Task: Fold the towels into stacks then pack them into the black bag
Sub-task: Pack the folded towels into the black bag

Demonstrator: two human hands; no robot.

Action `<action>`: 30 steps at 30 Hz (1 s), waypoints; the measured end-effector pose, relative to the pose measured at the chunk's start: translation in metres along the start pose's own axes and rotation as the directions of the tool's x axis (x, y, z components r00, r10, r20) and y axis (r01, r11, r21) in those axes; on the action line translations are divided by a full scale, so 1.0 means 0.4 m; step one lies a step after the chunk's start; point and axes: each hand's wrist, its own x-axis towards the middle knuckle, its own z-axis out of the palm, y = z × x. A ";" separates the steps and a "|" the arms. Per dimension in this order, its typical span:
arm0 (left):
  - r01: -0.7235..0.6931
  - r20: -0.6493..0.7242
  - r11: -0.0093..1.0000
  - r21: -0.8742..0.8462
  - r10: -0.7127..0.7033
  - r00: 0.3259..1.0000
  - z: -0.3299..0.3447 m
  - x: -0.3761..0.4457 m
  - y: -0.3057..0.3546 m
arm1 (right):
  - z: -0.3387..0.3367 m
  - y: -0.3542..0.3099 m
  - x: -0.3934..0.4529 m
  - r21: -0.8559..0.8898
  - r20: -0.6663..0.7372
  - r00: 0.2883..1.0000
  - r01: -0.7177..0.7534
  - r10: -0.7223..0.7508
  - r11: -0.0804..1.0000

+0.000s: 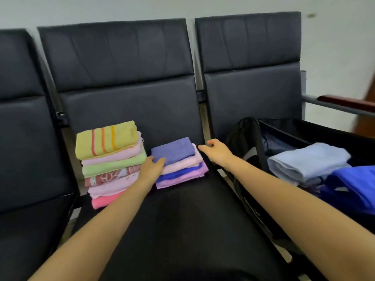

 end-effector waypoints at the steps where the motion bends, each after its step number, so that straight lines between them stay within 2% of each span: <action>1: -0.013 0.000 1.000 0.010 0.013 1.000 0.002 0.013 -0.007 | 0.019 -0.001 0.020 -0.011 0.014 0.999 -0.036 0.036 0.999; 4: -0.045 -0.004 0.999 -0.003 0.045 0.999 0.016 0.055 -0.020 | 0.065 -0.006 0.081 0.025 -0.005 0.988 -0.151 0.151 0.988; 6: -0.014 -0.009 0.998 -0.057 0.014 1.000 0.037 0.082 -0.027 | 0.094 -0.009 0.113 0.117 0.009 0.971 -0.239 0.240 0.964; 9: 0.106 -0.031 0.981 -0.162 -0.112 0.993 0.073 0.114 -0.051 | 0.145 0.001 0.129 0.298 0.151 0.934 -0.356 0.324 0.886; 11: 0.156 -0.032 0.962 -0.222 -0.167 0.985 0.095 0.133 -0.085 | 0.188 0.036 0.140 0.265 0.177 0.911 -0.409 0.373 0.873; 14: 0.099 -0.037 0.966 -0.239 -0.111 0.993 0.110 0.143 -0.125 | 0.204 0.084 0.166 0.192 0.142 0.916 -0.398 0.376 0.897; 18: 0.121 0.030 0.939 -0.322 -0.118 0.993 0.094 0.151 -0.137 | 0.155 0.063 0.158 0.284 0.326 0.858 -0.489 0.397 0.825; 20: 0.193 0.092 0.891 -0.411 -0.171 0.981 0.085 0.137 -0.140 | 0.133 0.060 0.137 0.323 0.393 0.831 -0.527 0.395 0.786; 24: 0.271 0.160 0.778 -0.567 -0.219 0.962 0.077 0.067 -0.169 | 0.139 0.065 0.082 0.410 0.419 0.841 -0.511 0.342 0.755; 30: 0.506 0.452 0.444 -0.739 -0.230 0.862 0.019 -0.068 -0.150 | 0.142 0.045 -0.020 0.499 0.403 0.882 -0.437 0.247 0.748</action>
